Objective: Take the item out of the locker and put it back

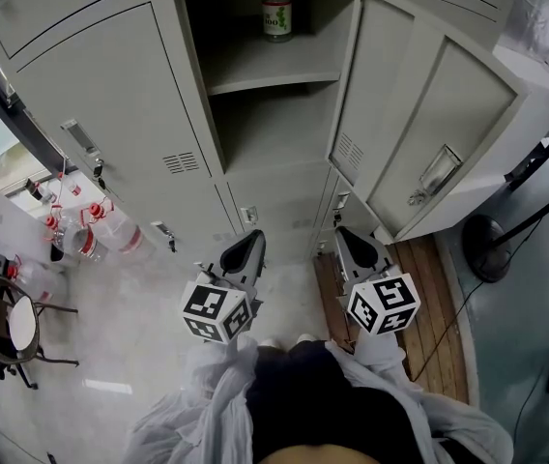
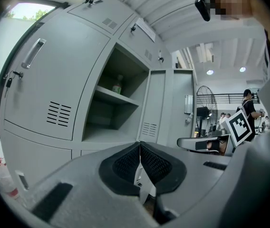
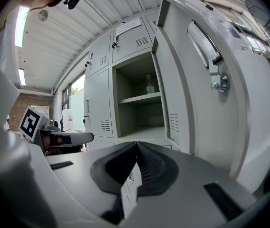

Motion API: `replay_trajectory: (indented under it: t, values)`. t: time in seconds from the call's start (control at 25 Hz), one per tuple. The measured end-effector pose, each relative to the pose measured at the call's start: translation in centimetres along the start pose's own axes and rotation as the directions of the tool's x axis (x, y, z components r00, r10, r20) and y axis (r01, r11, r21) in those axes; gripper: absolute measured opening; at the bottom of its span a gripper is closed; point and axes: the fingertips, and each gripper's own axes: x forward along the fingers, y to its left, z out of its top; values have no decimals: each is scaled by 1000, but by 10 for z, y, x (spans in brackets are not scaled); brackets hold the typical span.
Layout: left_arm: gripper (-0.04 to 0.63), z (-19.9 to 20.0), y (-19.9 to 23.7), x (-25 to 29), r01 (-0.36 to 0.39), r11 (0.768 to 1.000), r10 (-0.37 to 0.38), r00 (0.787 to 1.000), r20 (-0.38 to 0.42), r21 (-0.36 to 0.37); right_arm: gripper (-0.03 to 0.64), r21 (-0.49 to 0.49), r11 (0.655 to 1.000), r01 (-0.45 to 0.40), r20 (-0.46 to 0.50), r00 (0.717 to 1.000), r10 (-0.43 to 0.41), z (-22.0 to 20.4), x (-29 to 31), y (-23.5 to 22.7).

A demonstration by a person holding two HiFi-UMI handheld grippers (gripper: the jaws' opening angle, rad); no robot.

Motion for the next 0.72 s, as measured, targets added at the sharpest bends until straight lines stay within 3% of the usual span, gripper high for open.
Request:
replay_trajectory:
  t: [0.72]
  values:
    - [8, -3, 8, -1, -2, 1000, 2, 1000, -5, -11, -2, 21, 1000, 13, -7, 1000, -12, -3, 5, 0]
